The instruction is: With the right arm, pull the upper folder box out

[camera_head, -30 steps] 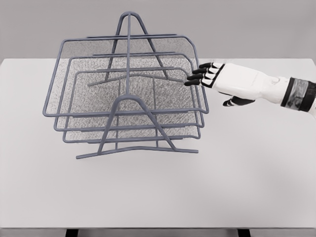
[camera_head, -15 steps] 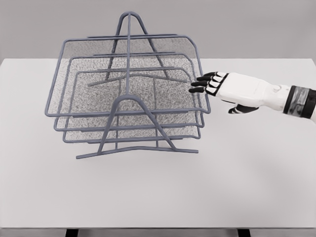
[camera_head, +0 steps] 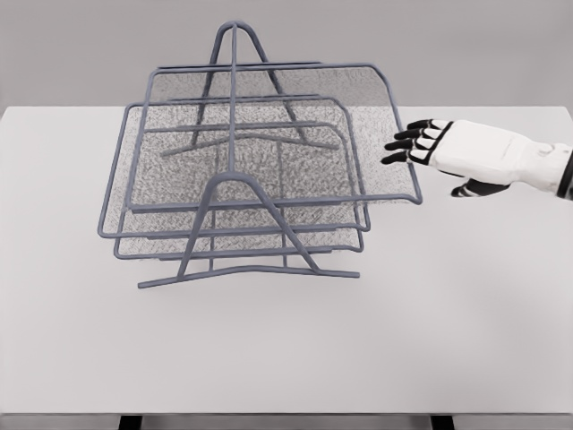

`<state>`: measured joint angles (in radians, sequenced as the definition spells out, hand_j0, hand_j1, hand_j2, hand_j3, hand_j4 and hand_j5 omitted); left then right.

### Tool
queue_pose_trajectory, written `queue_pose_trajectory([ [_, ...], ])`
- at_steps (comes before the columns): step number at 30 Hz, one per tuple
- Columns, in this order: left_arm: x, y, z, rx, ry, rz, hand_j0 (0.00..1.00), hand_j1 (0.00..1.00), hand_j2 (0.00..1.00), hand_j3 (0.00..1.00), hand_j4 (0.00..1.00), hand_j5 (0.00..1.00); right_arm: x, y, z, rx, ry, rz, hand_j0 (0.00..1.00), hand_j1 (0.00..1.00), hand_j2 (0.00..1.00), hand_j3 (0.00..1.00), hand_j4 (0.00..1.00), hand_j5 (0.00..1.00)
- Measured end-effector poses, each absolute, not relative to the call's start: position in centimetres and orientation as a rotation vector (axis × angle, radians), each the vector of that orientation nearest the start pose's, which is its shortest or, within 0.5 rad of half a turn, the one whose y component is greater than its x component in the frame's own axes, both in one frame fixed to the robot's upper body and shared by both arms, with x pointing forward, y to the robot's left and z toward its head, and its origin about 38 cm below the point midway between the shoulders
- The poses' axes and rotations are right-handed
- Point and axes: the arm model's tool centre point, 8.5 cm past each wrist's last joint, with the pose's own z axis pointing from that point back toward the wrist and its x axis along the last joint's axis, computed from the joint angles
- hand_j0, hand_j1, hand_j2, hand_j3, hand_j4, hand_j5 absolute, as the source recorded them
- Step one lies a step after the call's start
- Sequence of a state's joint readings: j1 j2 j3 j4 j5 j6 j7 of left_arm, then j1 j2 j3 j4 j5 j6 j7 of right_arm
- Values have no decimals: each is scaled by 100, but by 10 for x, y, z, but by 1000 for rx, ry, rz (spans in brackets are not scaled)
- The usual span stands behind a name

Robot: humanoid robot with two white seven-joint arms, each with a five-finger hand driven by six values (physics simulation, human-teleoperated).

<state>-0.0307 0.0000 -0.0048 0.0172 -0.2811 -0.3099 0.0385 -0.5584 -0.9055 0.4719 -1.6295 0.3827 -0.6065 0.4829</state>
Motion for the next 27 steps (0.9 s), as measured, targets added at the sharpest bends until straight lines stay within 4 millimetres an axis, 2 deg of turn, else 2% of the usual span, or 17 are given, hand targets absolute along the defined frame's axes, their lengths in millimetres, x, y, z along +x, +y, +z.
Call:
queue_pose_trajectory([
  [27, 46, 265, -257, 81, -314, -292, 100, 100, 100, 100, 100, 100, 399, -355, 287, 882, 1941, -2954, 100, 100, 100, 100, 100, 100],
])
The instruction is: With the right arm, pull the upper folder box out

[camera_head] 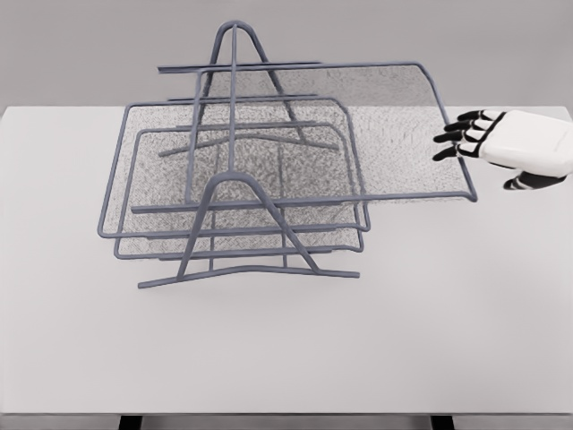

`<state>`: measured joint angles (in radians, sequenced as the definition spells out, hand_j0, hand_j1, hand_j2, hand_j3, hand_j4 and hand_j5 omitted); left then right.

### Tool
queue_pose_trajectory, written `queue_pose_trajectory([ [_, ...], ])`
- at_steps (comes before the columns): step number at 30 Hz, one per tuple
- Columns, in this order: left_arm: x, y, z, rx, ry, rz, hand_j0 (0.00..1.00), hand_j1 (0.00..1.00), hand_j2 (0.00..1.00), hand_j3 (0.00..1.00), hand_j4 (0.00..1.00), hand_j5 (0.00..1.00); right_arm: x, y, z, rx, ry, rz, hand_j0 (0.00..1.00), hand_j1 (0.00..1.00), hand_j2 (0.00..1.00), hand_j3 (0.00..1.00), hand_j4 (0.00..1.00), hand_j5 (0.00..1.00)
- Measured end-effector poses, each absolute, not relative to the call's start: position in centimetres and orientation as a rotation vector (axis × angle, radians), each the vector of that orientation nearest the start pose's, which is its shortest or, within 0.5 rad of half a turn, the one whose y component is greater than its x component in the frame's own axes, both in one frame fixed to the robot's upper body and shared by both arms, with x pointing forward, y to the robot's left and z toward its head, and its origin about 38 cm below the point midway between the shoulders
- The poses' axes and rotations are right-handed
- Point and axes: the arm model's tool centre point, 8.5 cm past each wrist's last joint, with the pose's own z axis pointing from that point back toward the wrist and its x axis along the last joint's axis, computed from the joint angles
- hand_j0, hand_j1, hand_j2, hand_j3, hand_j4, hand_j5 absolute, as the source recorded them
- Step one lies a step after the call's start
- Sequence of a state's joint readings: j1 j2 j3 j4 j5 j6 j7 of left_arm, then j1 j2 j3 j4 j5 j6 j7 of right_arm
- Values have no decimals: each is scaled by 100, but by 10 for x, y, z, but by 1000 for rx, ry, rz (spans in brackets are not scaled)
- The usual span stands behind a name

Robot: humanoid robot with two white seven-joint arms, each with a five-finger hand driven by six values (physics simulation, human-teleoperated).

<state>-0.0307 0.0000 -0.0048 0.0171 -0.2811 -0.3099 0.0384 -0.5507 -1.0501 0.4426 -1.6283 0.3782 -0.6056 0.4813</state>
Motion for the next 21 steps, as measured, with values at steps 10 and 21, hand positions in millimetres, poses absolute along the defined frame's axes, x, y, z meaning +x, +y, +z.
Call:
queue_pose_trajectory([
  [10, 46, 265, -257, 81, -314, -292, 100, 100, 100, 100, 100, 100, 397, -365, 308, -709, -1413, 2135, 100, 100, 100, 100, 100, 100],
  [21, 46, 265, -257, 81, -314, -292, 100, 100, 100, 100, 100, 100, 389, -350, 330, -691, -1538, 2115, 100, 100, 100, 100, 100, 100],
])
